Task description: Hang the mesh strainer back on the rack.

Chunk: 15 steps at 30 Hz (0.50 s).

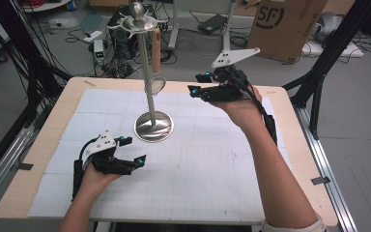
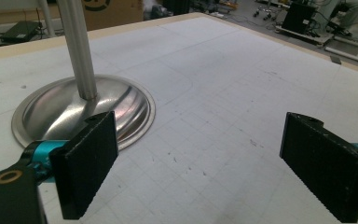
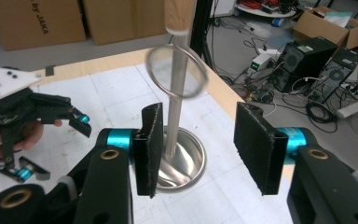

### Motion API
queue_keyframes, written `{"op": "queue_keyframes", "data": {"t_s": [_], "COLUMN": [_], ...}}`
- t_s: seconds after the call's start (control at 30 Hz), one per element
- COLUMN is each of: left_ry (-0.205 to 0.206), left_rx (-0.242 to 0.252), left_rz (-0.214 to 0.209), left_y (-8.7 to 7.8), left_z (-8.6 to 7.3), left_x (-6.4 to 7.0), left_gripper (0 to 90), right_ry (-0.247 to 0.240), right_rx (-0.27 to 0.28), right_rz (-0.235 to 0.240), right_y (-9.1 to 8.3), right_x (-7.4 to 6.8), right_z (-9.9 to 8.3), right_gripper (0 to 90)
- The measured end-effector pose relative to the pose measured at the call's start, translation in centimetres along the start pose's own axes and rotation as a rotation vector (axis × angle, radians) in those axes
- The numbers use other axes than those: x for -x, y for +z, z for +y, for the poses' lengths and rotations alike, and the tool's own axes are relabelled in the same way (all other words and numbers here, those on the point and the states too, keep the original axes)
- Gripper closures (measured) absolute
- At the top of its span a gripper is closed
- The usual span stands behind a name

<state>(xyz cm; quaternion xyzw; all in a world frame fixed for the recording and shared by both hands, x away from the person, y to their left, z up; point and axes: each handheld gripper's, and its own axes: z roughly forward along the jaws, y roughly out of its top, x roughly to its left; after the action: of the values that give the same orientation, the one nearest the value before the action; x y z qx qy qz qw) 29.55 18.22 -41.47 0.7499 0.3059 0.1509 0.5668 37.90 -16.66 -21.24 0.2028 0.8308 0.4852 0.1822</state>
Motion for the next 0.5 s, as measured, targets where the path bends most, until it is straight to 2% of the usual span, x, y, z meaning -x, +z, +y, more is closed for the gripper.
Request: {"op": "queue_keyframes", "data": {"t_s": [0.1,0.5], "left_ry": [-0.001,0.003], "left_rx": [0.001,-0.004], "left_rz": [-0.002,-0.004], "left_y": [0.0,0.1], "left_z": [0.0,0.0], "left_x": [0.1,0.0], "left_gripper": [12.0,12.0], "right_ry": [-0.01,0.033], "right_rx": [0.0,0.007], "right_rz": [0.01,0.002], "right_y": [-0.3,-1.9], "right_x": [-0.1,-0.2], "right_z": [-0.9,-4.9], "right_gripper": [48.9,43.2]}}
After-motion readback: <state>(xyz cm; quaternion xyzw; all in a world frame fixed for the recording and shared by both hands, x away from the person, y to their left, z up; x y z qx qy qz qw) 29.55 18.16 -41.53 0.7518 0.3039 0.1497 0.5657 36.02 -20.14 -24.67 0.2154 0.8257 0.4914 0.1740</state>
